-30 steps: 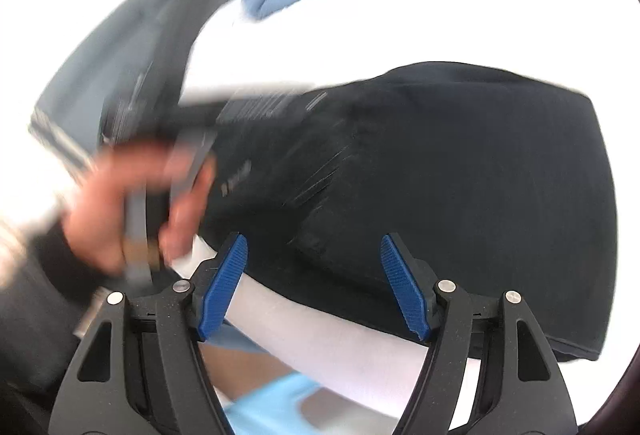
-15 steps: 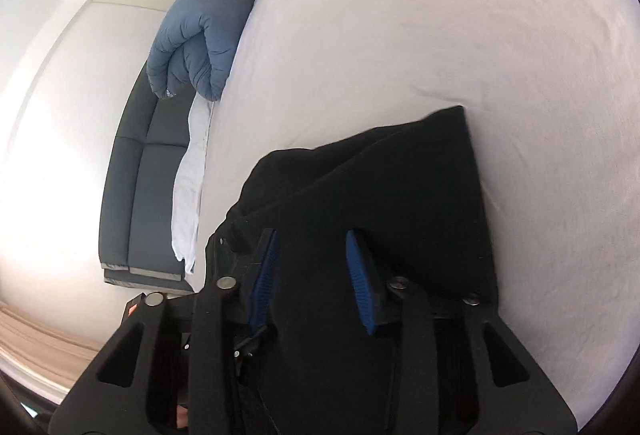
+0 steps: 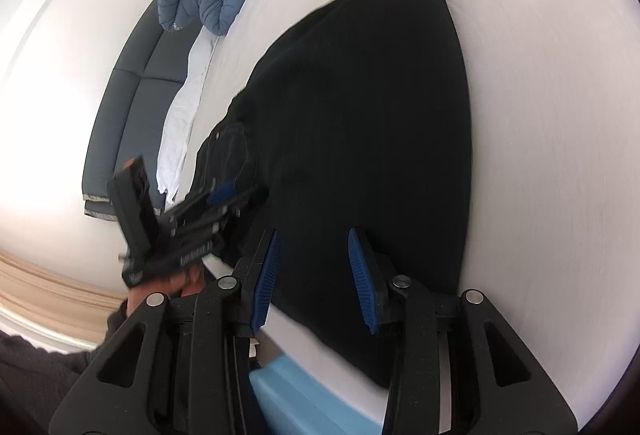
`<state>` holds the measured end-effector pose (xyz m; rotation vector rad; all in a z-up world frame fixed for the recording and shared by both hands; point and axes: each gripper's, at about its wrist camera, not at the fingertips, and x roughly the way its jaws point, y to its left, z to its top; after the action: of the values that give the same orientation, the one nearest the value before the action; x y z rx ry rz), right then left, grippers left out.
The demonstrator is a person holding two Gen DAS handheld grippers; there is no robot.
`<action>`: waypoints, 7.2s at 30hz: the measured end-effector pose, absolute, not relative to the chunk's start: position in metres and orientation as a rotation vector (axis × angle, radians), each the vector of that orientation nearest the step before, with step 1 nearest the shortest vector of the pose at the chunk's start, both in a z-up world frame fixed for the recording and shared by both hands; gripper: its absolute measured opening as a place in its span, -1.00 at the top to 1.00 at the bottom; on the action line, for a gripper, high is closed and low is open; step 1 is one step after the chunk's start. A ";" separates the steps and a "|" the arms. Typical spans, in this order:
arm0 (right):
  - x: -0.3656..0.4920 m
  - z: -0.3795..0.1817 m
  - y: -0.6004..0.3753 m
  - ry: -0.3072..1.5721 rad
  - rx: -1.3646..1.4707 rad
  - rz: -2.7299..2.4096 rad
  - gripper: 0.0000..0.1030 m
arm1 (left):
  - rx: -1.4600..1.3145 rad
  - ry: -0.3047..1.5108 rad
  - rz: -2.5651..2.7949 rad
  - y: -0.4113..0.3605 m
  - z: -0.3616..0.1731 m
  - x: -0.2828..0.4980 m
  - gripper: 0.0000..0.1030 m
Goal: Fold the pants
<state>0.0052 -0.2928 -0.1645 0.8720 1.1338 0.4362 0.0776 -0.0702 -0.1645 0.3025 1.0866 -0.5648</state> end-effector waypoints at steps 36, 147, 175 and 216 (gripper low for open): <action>0.033 -0.098 -0.193 0.930 0.919 0.579 0.06 | -1.077 0.836 -0.186 0.257 -0.198 0.066 -0.97; 0.035 -0.105 -0.306 0.932 0.787 0.354 0.51 | 0.071 1.015 -0.730 -0.050 -0.111 0.151 0.17; 0.028 -0.153 -0.268 1.014 0.664 0.191 0.90 | 0.312 0.981 -0.527 -0.032 -0.150 0.066 0.00; 0.079 -0.188 -0.334 1.141 0.811 0.207 0.48 | -0.068 1.322 -0.725 -0.026 -0.177 0.187 -0.03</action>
<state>0.0790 -0.3337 -0.1876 0.8114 1.1408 0.2072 0.1871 -0.0257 -0.1770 -0.0677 1.3216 -0.7252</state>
